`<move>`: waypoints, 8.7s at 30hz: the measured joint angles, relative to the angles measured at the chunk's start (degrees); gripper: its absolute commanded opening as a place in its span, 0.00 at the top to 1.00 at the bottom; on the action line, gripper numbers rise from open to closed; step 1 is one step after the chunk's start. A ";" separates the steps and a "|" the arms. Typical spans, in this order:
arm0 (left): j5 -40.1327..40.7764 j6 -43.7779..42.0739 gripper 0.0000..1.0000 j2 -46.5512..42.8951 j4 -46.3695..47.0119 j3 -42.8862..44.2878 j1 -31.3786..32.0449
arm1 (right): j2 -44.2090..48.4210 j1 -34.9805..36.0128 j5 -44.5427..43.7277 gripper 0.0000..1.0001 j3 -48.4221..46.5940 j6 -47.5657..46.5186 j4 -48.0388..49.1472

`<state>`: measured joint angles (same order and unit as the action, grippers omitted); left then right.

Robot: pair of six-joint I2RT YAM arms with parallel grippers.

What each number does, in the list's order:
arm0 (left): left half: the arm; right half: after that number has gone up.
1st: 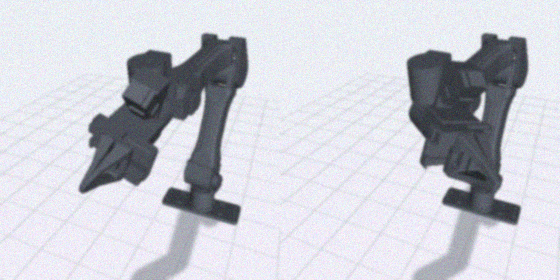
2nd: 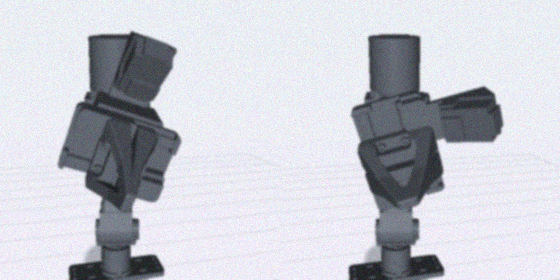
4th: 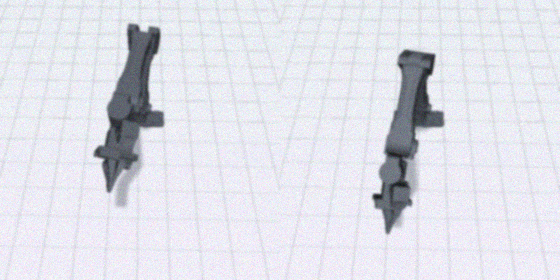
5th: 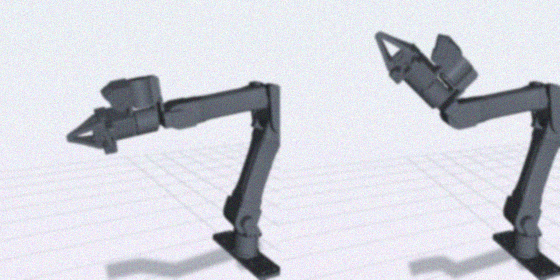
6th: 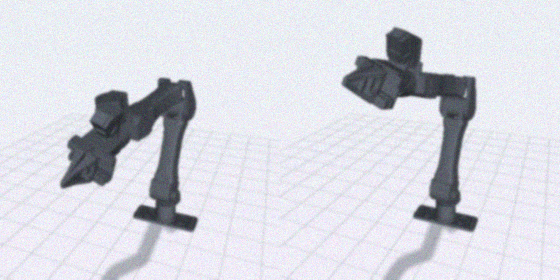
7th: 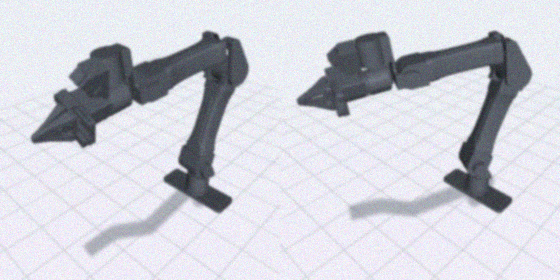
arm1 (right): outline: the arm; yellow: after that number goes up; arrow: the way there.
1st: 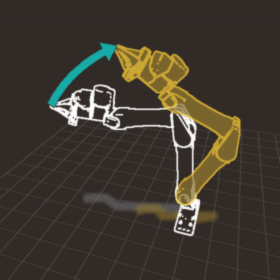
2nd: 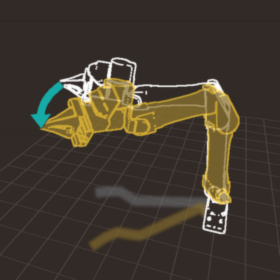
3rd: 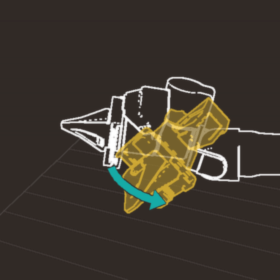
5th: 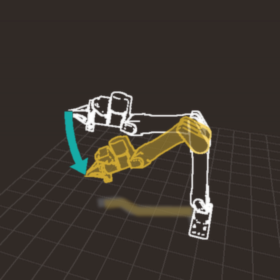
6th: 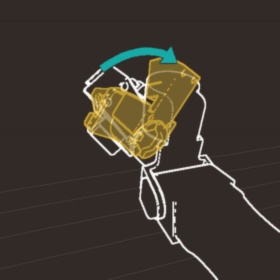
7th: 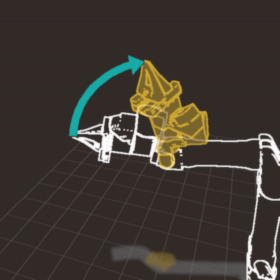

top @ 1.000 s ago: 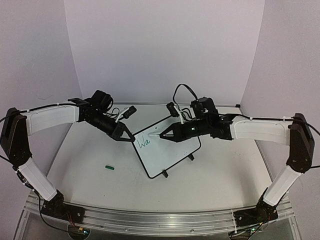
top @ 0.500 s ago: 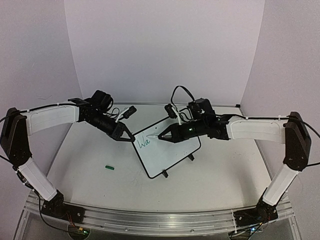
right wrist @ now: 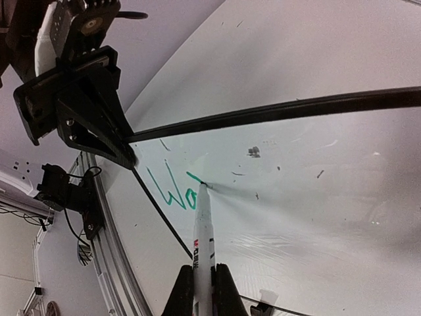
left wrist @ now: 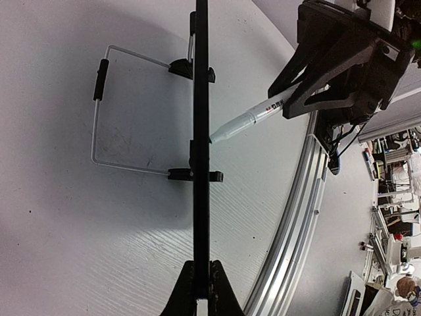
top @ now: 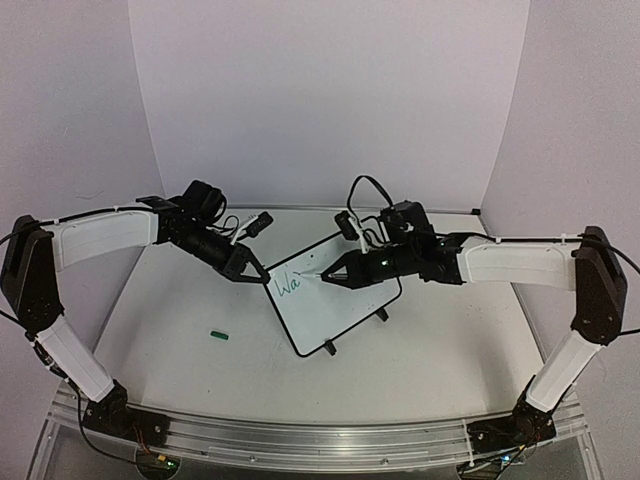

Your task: Write a sentence on the whiteboard

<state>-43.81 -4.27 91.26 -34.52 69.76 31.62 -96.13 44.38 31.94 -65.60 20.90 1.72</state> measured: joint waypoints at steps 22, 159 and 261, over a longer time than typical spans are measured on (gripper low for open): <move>0.04 0.02 1.00 0.00 -0.02 0.00 0.02 | 0.28 -0.07 0.68 1.00 2.66 0.51 0.42; 1.34 -0.24 1.00 0.00 0.00 0.35 0.86 | 5.04 -3.08 6.06 1.00 7.60 -2.96 7.61; 2.01 -0.35 1.00 -0.28 0.02 0.37 1.44 | 7.84 -2.60 0.38 1.00 11.10 2.28 15.19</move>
<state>-41.80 -4.62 90.98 -34.50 70.13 33.06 -88.29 41.78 32.33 -54.50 23.18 16.91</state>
